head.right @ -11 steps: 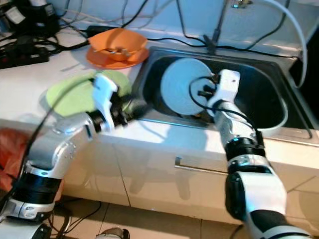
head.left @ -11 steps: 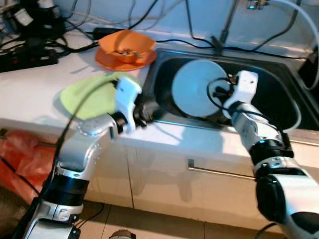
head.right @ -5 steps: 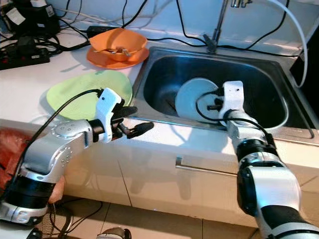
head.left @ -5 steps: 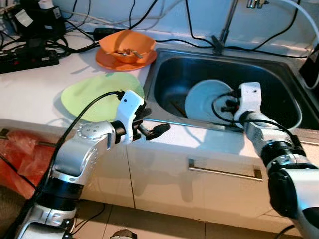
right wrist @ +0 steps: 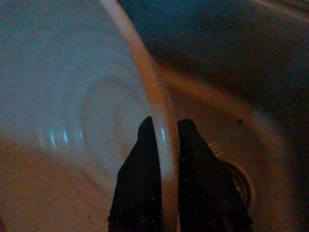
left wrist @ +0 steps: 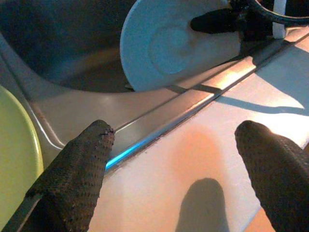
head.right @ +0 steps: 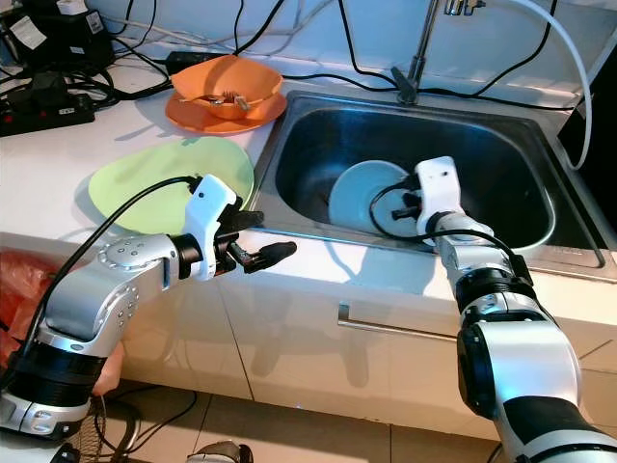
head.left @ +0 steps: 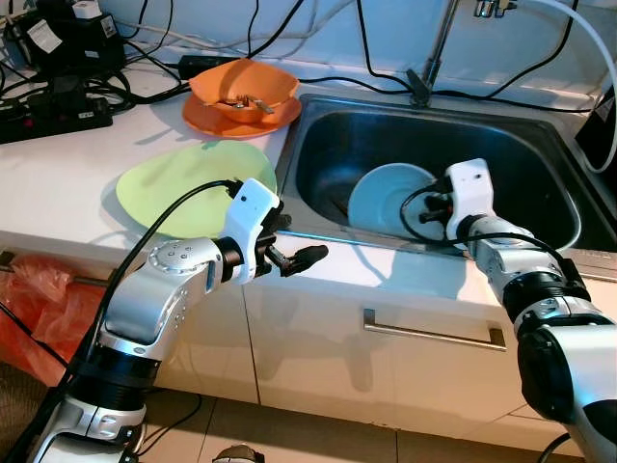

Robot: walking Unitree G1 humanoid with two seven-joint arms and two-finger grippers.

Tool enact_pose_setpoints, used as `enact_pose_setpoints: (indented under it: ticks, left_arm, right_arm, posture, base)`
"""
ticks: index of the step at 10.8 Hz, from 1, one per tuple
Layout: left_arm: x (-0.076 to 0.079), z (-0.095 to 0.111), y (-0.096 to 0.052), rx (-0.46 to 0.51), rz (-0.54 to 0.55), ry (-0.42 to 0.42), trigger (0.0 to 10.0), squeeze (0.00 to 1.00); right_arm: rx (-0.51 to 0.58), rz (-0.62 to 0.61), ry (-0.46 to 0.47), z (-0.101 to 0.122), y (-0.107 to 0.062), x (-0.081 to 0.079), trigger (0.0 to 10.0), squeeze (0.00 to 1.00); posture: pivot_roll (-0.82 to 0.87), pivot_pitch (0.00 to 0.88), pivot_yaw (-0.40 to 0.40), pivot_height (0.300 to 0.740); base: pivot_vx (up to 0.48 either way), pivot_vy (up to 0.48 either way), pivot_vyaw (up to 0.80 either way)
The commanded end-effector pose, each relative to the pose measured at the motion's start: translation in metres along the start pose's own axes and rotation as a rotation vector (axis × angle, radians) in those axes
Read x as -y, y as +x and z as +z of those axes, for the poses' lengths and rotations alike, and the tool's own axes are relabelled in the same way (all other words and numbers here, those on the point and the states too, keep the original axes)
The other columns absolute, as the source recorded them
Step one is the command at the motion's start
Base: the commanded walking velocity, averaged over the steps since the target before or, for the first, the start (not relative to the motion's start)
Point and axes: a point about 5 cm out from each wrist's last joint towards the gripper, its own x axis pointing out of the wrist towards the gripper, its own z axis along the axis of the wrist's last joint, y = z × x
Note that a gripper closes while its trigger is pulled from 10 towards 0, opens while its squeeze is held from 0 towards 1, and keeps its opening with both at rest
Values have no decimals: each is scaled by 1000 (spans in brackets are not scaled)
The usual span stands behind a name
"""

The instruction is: Kitchen organization

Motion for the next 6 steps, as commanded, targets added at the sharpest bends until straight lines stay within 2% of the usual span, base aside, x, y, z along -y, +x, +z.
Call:
enact_pose_setpoints:
  ticks: [1, 6]
  left_arm:
    - [-1, 7, 0, 5, 12, 32, 10000, 675]
    - [-5, 10, 3, 29, 54, 26, 10000, 675]
  right_arm:
    - [-93, 42, 23, -23, 0, -10, 10000, 1000]
    - [-99, 61, 36, -31, -1, -12, 10000, 1000]
  posture:
    - [204, 52, -17, 740]
    - [185, 47, -23, 740]
  base:
    - [0, 0, 0]
    - [0, 0, 0]
